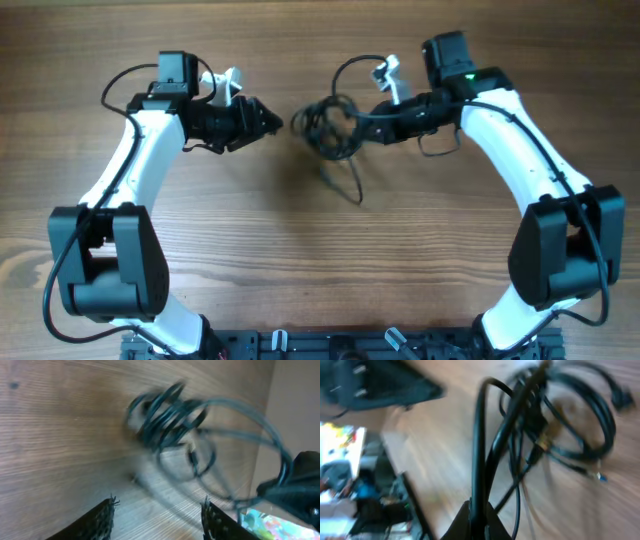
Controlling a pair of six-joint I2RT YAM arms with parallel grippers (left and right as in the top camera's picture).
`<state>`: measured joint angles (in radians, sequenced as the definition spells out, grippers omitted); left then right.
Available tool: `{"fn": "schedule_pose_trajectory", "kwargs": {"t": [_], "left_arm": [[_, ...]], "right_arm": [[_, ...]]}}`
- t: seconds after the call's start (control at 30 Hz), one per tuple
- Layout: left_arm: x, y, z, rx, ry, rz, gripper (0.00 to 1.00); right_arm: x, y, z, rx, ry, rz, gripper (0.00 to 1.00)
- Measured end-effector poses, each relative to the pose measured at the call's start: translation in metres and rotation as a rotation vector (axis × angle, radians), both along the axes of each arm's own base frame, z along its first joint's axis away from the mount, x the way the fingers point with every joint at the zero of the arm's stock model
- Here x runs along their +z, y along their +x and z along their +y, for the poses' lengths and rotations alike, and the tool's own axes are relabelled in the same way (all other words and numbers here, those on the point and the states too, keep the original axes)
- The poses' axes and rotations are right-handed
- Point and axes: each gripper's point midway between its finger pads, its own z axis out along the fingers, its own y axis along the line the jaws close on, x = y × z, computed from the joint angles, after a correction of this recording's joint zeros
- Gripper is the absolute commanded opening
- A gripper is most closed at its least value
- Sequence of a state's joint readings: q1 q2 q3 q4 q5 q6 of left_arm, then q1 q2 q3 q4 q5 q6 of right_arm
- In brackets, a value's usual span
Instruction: Untangle cables
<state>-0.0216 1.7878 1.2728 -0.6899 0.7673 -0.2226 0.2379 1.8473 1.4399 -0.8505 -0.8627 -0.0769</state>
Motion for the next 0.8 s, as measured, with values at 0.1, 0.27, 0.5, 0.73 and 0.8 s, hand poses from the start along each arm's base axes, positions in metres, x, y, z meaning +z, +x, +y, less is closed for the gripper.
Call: {"fn": "schedule_pose_trajectory", "kwargs": {"t": [0.1, 0.27, 0.5, 0.73, 0.8], "left_arm": [[0.001, 0.002, -0.002, -0.006, -0.001, -0.016, 0.62], [0.0, 0.002, -0.001, -0.003, 0.006, -0.014, 0.59], [-0.014, -0.004, 0.012, 0.041, 0.097, 0.047, 0.58], [-0.027, -0.007, 0.014, 0.05, 0.125, 0.093, 0.58], [-0.029, -0.008, 0.014, 0.052, 0.128, 0.103, 0.58]], "right_arm": [[0.01, -0.01, 0.014, 0.067, 0.075, -0.013, 0.04], [0.025, -0.015, 0.024, 0.111, 0.18, -0.021, 0.04], [0.051, 0.005, 0.037, 0.061, 0.317, -0.014, 0.04], [0.093, 0.019, 0.049, 0.053, 0.486, 0.031, 0.05], [0.101, 0.017, 0.05, 0.07, 0.519, 0.052, 0.05]]}}
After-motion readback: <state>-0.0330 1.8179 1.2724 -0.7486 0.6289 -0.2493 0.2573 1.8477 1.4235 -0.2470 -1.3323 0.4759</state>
